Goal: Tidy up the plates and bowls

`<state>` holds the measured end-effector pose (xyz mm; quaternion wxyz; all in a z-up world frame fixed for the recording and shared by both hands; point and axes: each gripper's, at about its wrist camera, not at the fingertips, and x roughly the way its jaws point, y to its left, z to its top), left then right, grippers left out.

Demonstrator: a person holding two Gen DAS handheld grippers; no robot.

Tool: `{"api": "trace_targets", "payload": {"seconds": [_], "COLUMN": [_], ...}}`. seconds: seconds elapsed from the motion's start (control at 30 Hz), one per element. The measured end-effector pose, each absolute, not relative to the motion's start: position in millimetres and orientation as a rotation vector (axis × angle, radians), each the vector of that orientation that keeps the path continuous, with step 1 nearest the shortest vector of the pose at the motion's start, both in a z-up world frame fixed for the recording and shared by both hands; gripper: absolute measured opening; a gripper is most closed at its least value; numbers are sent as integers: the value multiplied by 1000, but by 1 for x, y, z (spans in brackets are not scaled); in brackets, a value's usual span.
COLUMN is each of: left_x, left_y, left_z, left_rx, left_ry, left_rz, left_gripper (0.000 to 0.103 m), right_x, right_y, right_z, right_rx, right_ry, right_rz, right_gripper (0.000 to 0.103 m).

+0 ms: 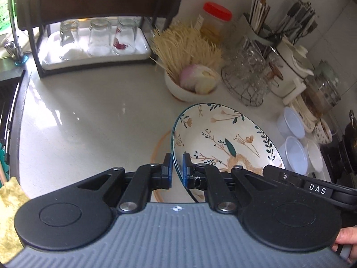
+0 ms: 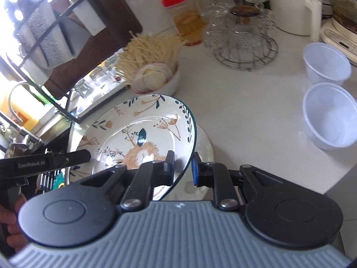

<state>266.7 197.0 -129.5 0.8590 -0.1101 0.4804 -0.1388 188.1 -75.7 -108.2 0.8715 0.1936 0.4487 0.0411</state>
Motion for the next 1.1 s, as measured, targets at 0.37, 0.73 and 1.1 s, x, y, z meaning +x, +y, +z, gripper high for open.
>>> {"api": "trace_targets", "payload": {"seconds": [0.37,0.73,1.1], "left_x": [270,285,290], "left_y": [173,155,153], "left_z": [-148,-156,-162], "left_rx": [-199,-187,-171], "left_ry": [1093,1117,1161], "left_rz": [-263,-205,-149], "left_gripper": [11,12,12], "right_x": [188,211,218], "right_y": [-94,-99,-100], "right_z": [-130,-133,-146], "right_rx": [408,350,361], "right_ry": [981,989,1015], "right_rz": [80,91,134], "right_gripper": [19,19,21]}}
